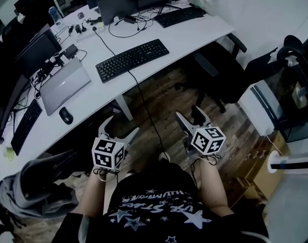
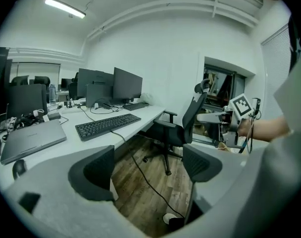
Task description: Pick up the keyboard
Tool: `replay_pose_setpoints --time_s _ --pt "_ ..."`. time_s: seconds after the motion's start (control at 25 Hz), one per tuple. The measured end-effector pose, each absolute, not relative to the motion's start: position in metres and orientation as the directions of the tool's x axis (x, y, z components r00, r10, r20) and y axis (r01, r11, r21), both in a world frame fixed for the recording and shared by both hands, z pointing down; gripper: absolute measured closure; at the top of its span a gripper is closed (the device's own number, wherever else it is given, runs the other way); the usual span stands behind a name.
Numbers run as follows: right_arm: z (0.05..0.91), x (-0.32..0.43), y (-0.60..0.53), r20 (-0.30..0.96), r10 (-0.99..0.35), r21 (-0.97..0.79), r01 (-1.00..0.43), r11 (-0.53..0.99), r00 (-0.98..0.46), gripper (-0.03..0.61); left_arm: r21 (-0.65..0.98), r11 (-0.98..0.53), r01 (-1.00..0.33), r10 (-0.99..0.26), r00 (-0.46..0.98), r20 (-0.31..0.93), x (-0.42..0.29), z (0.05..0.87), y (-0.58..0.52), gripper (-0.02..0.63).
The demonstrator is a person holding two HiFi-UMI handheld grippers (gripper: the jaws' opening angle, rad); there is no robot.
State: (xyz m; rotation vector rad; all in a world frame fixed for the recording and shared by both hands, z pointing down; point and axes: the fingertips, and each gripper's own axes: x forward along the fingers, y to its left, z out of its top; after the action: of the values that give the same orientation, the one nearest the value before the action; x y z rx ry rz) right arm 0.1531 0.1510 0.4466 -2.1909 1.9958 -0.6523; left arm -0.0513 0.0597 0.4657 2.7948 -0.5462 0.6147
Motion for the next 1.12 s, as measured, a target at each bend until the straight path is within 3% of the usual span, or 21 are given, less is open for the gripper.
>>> replay_pose_setpoints --time_s 0.28,0.52,0.84,1.12 --pt "0.447 0.222 0.127 0.239 -0.969 -0.376 -0.926 -0.035 -0.061 0.198 0.075 -0.854 -0.516 -0.433 0.781 0.450 -0.009 0.457 0.050 0.183" --pt "0.446 0.230 0.089 0.249 -0.950 -0.353 -0.931 0.092 -0.188 0.187 0.069 -0.783 -0.618 -0.528 0.719 0.452 -0.014 0.457 0.039 0.183" --pt "0.461 0.207 0.029 0.296 -0.916 -0.349 -0.923 0.160 -0.271 0.168 0.096 -0.746 -0.659 -0.545 0.686 0.482 -0.030 0.472 0.005 0.183" --pt "0.471 0.220 -0.038 0.368 -0.901 -0.302 -0.946 0.116 -0.228 0.164 0.102 -0.783 -0.614 -0.506 0.723 0.470 -0.006 0.485 -0.090 0.183"
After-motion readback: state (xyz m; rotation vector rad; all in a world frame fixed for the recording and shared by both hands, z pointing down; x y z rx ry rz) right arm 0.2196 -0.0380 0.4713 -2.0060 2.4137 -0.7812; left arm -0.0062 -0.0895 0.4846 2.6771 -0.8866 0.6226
